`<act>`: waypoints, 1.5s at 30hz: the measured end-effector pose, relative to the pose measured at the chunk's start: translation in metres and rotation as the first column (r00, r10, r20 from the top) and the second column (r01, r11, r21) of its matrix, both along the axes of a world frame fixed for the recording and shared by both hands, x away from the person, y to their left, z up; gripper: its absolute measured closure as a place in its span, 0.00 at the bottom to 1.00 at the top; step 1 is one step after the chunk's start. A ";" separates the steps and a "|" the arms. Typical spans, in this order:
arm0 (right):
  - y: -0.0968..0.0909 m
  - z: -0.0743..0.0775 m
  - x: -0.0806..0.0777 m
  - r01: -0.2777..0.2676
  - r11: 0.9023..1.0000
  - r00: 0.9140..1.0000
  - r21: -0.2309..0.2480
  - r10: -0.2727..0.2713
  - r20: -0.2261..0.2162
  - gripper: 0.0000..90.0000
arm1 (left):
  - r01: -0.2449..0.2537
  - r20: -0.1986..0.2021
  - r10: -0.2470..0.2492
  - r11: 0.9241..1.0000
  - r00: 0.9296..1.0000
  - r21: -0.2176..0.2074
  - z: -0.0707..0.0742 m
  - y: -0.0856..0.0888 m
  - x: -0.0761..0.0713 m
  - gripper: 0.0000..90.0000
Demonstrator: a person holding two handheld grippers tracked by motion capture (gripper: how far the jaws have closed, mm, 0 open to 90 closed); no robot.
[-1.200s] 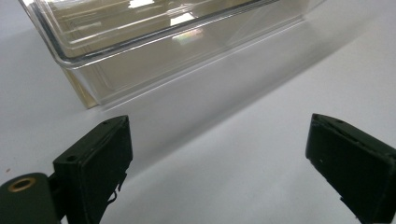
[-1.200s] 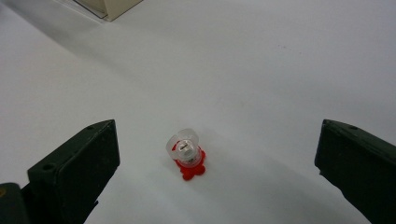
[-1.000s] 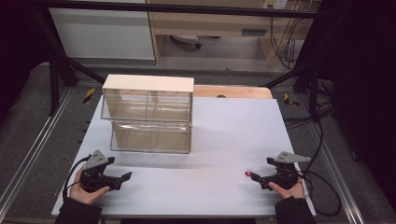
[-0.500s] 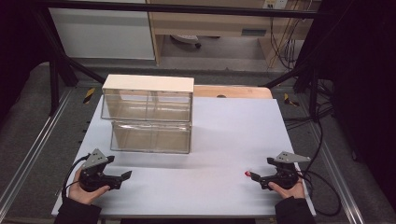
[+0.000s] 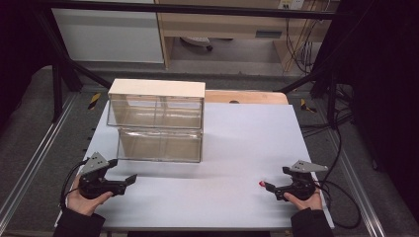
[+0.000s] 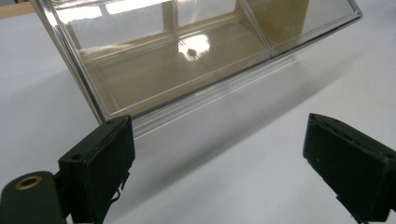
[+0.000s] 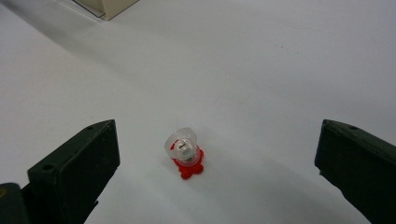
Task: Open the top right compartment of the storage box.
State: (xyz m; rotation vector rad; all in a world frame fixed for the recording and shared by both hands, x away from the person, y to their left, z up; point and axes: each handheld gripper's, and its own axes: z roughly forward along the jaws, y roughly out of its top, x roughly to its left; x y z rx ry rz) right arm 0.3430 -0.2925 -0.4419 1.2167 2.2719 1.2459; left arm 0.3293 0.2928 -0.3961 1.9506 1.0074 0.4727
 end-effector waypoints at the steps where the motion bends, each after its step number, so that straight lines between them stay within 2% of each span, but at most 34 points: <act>1: 0.000 0.000 0.000 0.000 1.000 1.000 0.000 0.000 0.000 0.01 | 0.000 -0.001 0.000 1.000 1.000 0.000 0.002 0.001 0.000 0.10; 12: 0.000 0.000 0.000 -0.002 1.000 1.000 -0.003 0.002 0.000 0.01 | -0.005 0.026 0.005 1.000 1.000 -0.004 0.021 0.000 0.001 0.15; 23: 0.000 0.000 0.000 -0.003 1.000 1.000 -0.007 0.003 0.001 0.01 | -0.005 0.042 0.005 1.000 0.999 0.003 0.038 -0.009 0.011 0.24; 37: 0.000 0.000 0.000 -0.005 1.000 1.000 -0.012 0.005 -0.002 0.01 | -0.026 0.095 0.027 1.000 0.995 -0.006 0.058 -0.015 0.023 0.48; 45: 0.000 0.000 0.000 -0.003 1.000 1.000 -0.015 0.003 -0.005 0.01 | -0.037 0.101 0.037 0.999 0.994 0.000 0.065 -0.018 0.028 0.65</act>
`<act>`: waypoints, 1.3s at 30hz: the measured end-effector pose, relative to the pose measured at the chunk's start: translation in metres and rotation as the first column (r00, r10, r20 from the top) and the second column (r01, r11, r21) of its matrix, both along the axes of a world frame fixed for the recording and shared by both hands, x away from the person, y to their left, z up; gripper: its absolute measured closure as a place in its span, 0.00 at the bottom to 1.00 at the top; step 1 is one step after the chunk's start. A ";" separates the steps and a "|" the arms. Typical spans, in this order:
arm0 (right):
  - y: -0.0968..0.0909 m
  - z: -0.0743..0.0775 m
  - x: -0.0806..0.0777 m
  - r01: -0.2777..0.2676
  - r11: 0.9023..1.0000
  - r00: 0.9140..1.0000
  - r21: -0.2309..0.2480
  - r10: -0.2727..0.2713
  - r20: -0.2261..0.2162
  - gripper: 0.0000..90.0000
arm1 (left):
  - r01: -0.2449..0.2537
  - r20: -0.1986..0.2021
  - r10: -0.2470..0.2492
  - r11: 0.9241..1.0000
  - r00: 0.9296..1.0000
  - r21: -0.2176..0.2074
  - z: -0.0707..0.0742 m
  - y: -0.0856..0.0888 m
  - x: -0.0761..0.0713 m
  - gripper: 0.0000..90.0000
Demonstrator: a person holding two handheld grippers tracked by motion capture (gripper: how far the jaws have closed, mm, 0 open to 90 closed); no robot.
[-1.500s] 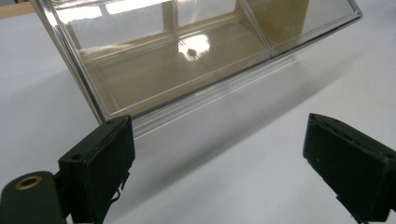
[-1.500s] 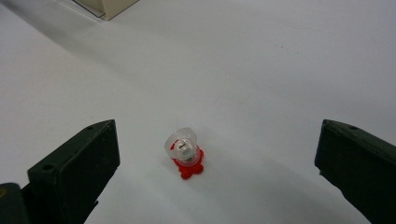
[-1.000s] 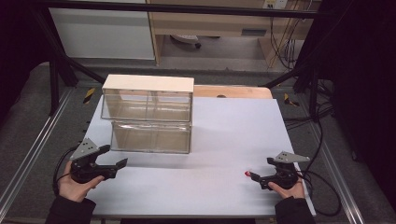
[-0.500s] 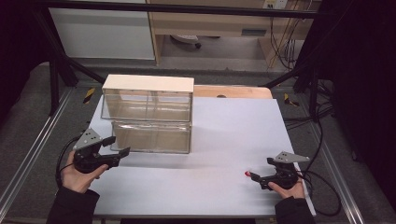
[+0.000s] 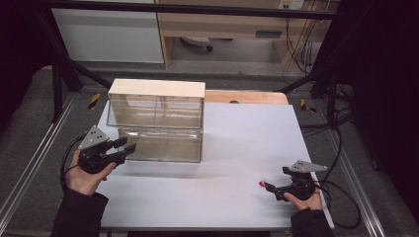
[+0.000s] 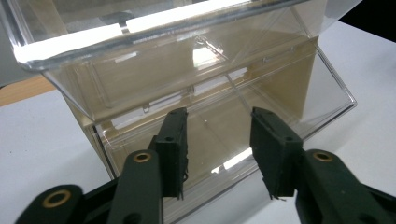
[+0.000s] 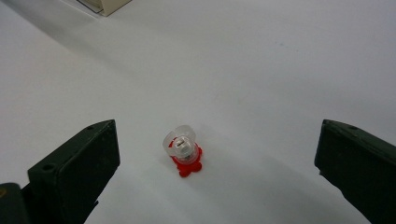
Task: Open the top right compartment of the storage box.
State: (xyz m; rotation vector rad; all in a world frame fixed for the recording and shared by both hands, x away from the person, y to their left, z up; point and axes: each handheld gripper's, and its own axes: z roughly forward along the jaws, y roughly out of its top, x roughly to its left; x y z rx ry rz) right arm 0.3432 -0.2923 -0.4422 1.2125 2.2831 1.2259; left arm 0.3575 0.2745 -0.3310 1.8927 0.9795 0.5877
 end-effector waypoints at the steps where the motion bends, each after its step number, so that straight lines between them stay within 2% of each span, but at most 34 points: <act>1: 0.000 0.000 0.000 0.000 1.000 1.000 0.000 0.000 -0.001 0.01 | -0.001 0.003 0.001 1.000 1.000 -0.002 0.001 -0.001 0.000 0.67; 13: 0.000 0.000 0.000 -0.002 1.000 1.000 -0.001 0.002 0.001 0.01 | -0.017 0.019 0.017 1.000 1.000 -0.013 0.011 -0.004 0.007 0.86; 23: 0.000 0.000 0.000 -0.001 1.000 1.000 -0.002 0.001 0.001 0.01 | -0.025 0.027 0.026 0.999 0.999 -0.026 0.017 -0.006 0.011 0.99; 39: 0.000 0.000 0.000 -0.003 1.000 1.000 -0.005 0.003 0.002 0.01 | -0.035 0.052 0.039 0.997 0.998 -0.065 0.019 -0.005 0.013 1.00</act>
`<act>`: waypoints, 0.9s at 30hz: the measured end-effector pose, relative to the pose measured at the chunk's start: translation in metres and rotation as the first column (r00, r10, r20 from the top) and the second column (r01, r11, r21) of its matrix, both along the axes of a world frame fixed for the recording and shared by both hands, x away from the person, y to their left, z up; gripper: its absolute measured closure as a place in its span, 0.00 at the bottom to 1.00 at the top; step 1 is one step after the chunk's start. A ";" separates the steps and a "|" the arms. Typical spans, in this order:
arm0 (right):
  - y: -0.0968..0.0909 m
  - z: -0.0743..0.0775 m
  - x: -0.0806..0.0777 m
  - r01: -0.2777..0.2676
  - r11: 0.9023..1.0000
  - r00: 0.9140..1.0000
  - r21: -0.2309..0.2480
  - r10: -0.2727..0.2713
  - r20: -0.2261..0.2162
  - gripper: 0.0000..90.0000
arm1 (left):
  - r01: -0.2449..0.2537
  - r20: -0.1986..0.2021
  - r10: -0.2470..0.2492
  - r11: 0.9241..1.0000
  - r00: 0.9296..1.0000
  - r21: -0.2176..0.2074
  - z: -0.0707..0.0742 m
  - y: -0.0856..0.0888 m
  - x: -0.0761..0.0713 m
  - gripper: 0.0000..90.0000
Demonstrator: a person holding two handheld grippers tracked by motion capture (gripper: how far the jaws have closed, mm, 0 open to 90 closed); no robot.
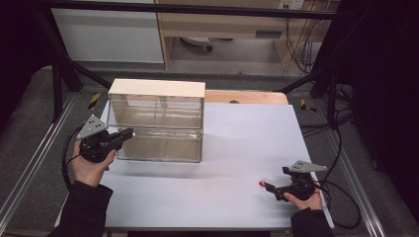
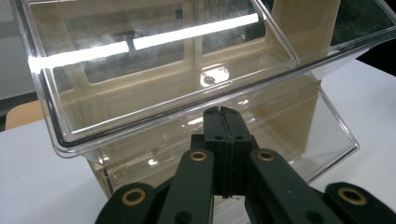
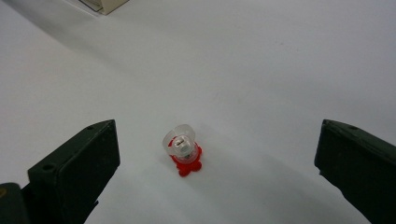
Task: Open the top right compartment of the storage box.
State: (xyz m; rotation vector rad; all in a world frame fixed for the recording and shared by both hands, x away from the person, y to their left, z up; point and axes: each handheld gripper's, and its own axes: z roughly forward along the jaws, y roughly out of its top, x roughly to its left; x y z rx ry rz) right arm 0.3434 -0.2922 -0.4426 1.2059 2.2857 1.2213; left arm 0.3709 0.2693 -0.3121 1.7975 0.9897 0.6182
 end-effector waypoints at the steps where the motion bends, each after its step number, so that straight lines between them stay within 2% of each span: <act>1: 0.000 0.000 0.000 0.000 1.000 1.000 0.000 0.000 0.000 0.01 | 0.001 -0.001 -0.001 1.000 1.000 -0.002 0.000 0.000 0.000 1.00; 23: 0.001 0.000 0.000 0.002 1.000 1.000 -0.002 -0.002 -0.002 0.01 | -0.001 0.028 0.002 1.000 1.000 -0.031 -0.002 0.003 -0.004 1.00; 27: 0.001 -0.001 0.000 0.001 1.000 1.000 -0.004 -0.001 -0.002 0.01 | -0.002 0.051 0.004 0.999 0.999 -0.045 0.001 0.004 -0.007 1.00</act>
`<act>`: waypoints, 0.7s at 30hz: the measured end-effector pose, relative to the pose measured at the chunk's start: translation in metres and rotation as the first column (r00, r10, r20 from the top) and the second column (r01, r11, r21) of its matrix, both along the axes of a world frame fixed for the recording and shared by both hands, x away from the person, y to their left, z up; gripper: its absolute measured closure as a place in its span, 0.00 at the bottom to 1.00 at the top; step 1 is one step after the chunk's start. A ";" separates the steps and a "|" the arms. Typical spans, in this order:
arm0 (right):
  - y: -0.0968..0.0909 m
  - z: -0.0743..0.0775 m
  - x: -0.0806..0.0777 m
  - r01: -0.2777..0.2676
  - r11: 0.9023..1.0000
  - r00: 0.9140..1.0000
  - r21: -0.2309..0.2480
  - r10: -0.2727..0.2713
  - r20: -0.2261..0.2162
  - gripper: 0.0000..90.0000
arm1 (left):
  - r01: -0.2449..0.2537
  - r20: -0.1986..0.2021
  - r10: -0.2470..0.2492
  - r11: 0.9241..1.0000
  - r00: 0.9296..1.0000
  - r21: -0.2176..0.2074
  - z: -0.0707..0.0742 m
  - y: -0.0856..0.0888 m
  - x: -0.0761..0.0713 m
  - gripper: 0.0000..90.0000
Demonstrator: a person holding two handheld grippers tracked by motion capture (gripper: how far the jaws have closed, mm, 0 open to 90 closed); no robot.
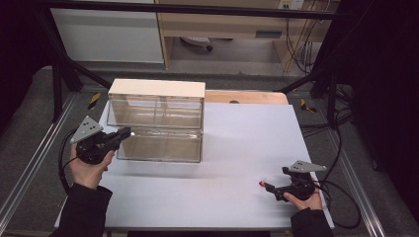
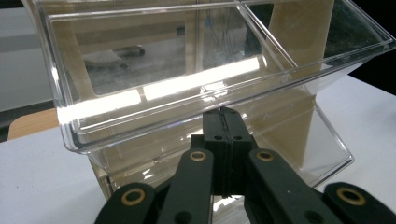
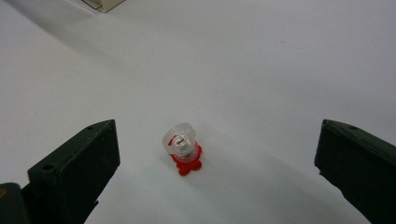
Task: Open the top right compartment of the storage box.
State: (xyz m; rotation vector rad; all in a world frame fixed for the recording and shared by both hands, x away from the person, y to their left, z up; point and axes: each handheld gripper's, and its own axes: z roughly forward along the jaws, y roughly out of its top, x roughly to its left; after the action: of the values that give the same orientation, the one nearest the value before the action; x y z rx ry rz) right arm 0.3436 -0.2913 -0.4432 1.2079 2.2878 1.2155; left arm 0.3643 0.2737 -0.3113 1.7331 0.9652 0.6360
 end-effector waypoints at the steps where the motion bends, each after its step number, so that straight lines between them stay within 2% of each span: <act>1: 0.000 0.000 0.000 0.000 1.000 1.000 0.000 0.000 0.000 0.01 | -0.001 0.002 0.001 1.000 1.000 -0.004 0.001 0.000 0.000 1.00; 21: 0.000 0.000 0.000 -0.001 1.000 1.000 0.000 0.001 -0.003 0.01 | 0.008 0.038 -0.007 0.999 0.999 -0.043 0.010 0.001 -0.004 1.00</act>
State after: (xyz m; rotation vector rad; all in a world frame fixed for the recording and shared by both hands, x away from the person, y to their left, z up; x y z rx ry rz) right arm 0.3434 -0.2910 -0.4433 1.2093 2.2907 1.2146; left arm 0.3606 0.2744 -0.3009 1.6802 0.9391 0.6365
